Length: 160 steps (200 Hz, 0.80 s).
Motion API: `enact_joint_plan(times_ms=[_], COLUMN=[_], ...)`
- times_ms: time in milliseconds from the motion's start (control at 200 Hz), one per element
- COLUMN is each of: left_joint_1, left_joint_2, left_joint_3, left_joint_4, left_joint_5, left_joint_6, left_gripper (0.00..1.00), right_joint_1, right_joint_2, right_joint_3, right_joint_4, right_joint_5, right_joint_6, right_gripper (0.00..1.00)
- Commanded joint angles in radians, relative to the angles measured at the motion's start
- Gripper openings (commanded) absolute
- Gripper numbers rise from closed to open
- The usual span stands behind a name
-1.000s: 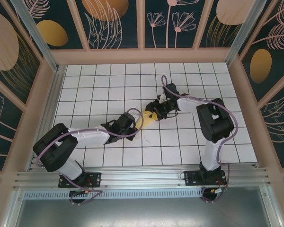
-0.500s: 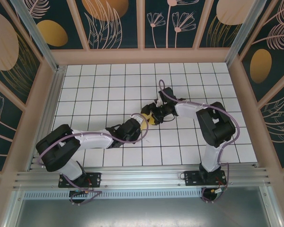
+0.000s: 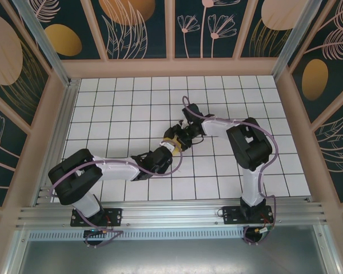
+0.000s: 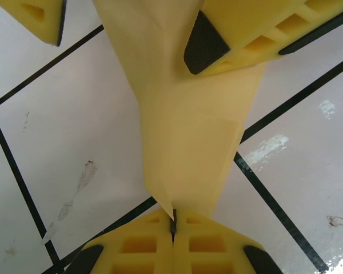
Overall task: Fold a paper plane with a square sheet of paper (pick it up from the middle)
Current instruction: Fold the wing for the fifth time at the center of the table.
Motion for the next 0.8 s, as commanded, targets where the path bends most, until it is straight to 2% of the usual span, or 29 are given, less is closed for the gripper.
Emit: enact_joint_plan(times_ms=[0,435,575,691,796], left_joint_1=[-0.008,-0.011,-0.012,-0.012,-0.012], left_joint_2=[-0.007,-0.004,0.002,0.006,0.008], left_joint_3=[0.006,0.003,0.006,0.006,0.005], left_joint_4=[0.018,0.015,0.009,0.011,0.014], left_joint_5=[-0.021,-0.035,-0.037,-0.031,-0.033], left_joint_6=[0.029,0.033,0.031,0.030,0.031], left_gripper=[0.03,0.03,0.03,0.03,0.03], right_joint_1=[0.014,0.010,-0.002,-0.001,0.004], right_joint_2=[0.031,0.034,0.030,0.015,0.015], right_joint_3=[0.048,0.071,0.083,0.090,0.092], right_joint_4=[-0.083,-0.143,-0.143,-0.120,-0.107], right_joint_5=[0.028,0.087,0.081,0.055,0.010], right_joint_6=[-0.016,-0.032,-0.035,-0.029,-0.017], right_gripper=[0.60,0.31,0.33,0.43,0.45])
